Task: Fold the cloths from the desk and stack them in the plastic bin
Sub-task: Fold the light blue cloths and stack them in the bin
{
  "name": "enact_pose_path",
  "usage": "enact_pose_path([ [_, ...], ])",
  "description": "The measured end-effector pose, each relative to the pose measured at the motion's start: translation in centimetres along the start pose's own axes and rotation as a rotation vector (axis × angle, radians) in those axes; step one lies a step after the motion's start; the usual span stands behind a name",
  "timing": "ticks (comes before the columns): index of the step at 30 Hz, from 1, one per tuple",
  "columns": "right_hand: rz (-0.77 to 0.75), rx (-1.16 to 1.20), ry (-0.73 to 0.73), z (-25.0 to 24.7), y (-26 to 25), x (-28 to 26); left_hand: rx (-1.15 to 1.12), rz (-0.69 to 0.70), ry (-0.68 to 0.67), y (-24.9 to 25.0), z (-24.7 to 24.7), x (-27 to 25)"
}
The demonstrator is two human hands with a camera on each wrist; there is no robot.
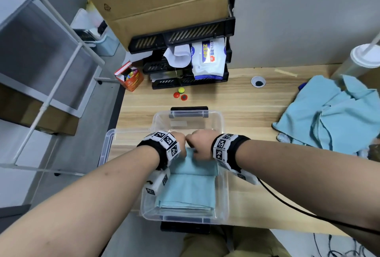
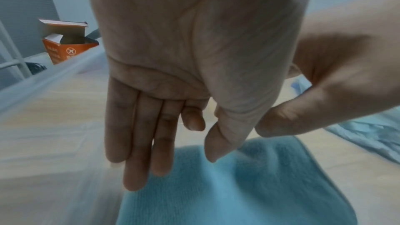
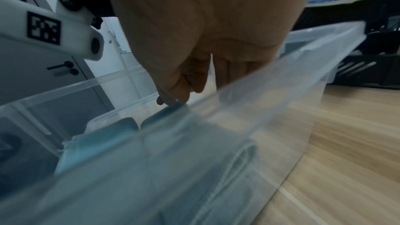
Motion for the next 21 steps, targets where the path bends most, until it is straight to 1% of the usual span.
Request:
enact_pose_path([
  [1, -0.016, 0.034, 0.035, -0.3, 0.2, -0.5, -0.007, -0.001, -0.003, 0.1, -0.3, 0.2],
  [3, -0.058, 0.099, 0.113, -1.0, 0.9, -1.7, -0.054, 0.041, 0.010, 0.1, -0.6, 1.2],
  [4, -0.079, 0.120, 0.173, -1.4, 1.5, -2.6, -0.052, 0.063, 0.028, 0.5, -1.2, 1.5],
  [6, -0.084, 0.143, 0.274, -2.3, 2.9, -4.0, 0.002, 0.062, 0.051, 1.9, -3.4, 0.5],
  [7, -0.060, 0.147, 0.306, -2.9, 3.7, -4.7, 0.034, 0.048, 0.078, 3.0, -4.8, -0.2],
  [11, 0.110, 0.175, 0.445, -4.7, 8.7, -7.9, 0.102, 0.058, 0.303, 8.3, -9.8, -2.0],
  [14, 0.287, 0.217, 0.550, -5.2, 13.5, -11.1, 0.069, 0.130, 0.403, 12.5, -12.1, -1.8],
  [16, 0.478, 0.235, 0.543, -4.6, 17.1, -13.3, 0.060, 0.188, 0.426, 15.4, -12.7, -1.4],
  [17, 0.591, 0.239, 0.508, -4.0, 18.9, -14.4, 0.062, 0.213, 0.426, 16.9, -12.7, -1.1],
  [19, 0.794, 0.241, 0.399, -2.4, 21.8, -16.5, 0.084, 0.269, 0.418, 19.4, -12.1, -0.4],
  [21, 0.921, 0.266, 0.282, -0.4, 23.7, -18.4, 0.096, 0.289, 0.383, 21.5, -11.3, 0.4],
])
Point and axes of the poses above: each hand's wrist, its own x-axis towards the middle knuckle, its own z-axis out of the palm, y = z × x, the point moved 1 cm from there along x, towards the middle knuckle, and after that the axes turned 9 degrees about -x, right-handed, at the moved point
